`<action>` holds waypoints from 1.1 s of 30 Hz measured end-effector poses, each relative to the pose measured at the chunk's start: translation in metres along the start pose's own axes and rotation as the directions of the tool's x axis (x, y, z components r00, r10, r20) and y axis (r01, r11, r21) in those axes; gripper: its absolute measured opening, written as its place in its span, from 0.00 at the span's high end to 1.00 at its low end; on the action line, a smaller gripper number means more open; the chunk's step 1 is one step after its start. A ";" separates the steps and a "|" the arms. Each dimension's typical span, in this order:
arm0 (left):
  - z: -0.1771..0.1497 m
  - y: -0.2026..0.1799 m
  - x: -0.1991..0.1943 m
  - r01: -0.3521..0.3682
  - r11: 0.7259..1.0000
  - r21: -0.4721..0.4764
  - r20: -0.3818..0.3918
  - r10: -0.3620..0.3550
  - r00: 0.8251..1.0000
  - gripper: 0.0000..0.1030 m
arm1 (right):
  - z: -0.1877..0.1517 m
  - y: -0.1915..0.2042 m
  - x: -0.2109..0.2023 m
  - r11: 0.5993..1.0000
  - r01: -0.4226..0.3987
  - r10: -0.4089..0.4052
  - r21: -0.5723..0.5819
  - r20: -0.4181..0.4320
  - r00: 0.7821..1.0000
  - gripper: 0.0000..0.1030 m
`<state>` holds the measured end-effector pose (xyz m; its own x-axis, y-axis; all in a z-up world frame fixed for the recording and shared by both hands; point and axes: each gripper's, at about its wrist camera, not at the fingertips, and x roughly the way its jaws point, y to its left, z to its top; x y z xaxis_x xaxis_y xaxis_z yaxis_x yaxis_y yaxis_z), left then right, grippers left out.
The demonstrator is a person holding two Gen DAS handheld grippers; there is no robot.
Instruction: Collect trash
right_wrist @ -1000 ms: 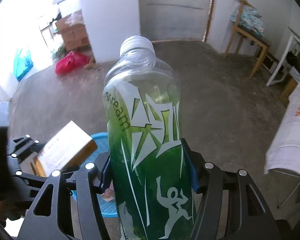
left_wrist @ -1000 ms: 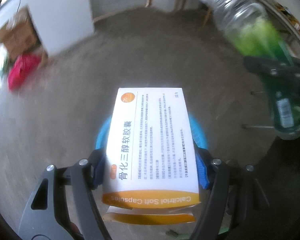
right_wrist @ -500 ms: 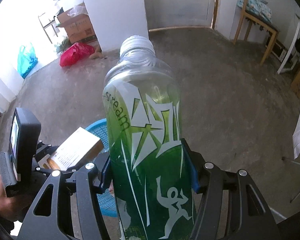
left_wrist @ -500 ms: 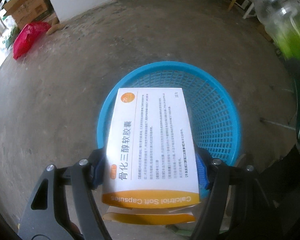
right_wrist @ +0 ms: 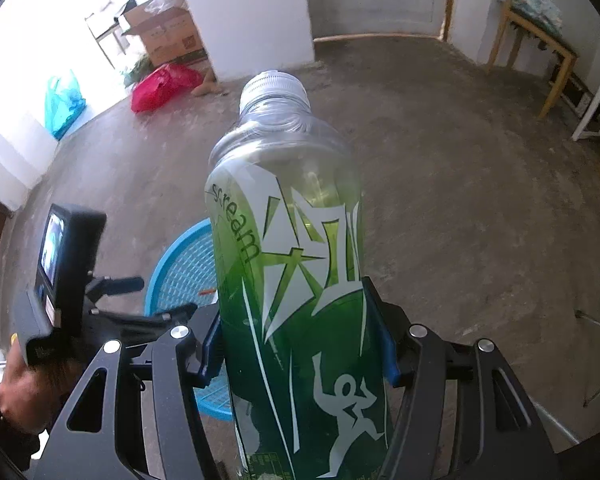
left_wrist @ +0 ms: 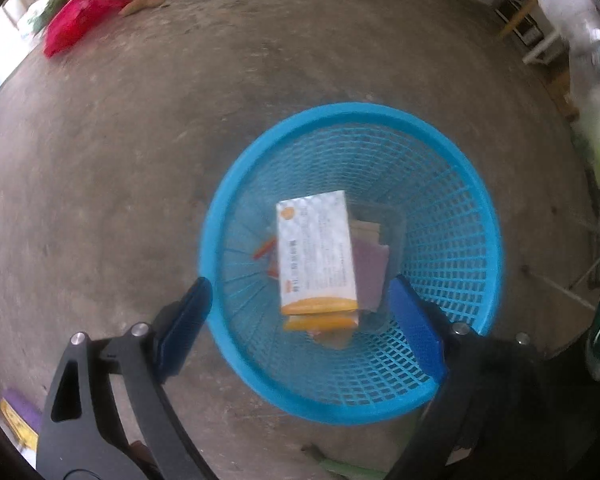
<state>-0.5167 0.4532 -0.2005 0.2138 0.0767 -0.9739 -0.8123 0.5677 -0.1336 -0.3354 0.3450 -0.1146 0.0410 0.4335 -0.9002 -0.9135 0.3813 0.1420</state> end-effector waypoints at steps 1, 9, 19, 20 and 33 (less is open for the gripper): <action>0.000 0.006 -0.001 0.005 1.000 -0.021 0.004 -0.005 1.000 0.17 | -0.001 0.001 0.003 1.000 -0.017 0.017 0.003 -0.011 1.000 0.44; 0.000 0.026 -0.004 0.030 0.996 -0.086 0.016 -0.029 0.999 0.17 | -0.004 0.017 0.032 0.991 -0.132 0.134 0.028 -0.081 0.988 0.43; -0.004 0.035 -0.005 0.019 0.993 -0.112 0.006 -0.019 1.000 0.17 | -0.008 0.022 0.069 0.978 -0.188 0.200 0.088 -0.159 0.967 0.06; -0.004 0.034 -0.005 0.017 0.994 -0.109 0.002 -0.017 1.000 0.17 | -0.007 0.022 0.069 0.979 -0.182 0.195 0.092 -0.157 0.968 0.06; -0.013 0.001 0.003 -0.098 0.995 -0.023 -0.058 0.096 0.994 0.13 | -0.008 0.016 0.059 0.998 -0.044 0.050 0.049 -0.146 0.988 0.06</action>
<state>-0.5242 0.4434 -0.2056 0.1024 0.0830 -0.9913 -0.8414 0.5387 -0.0418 -0.3506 0.3696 -0.1688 -0.0647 0.3280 -0.9424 -0.8936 0.4013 0.2011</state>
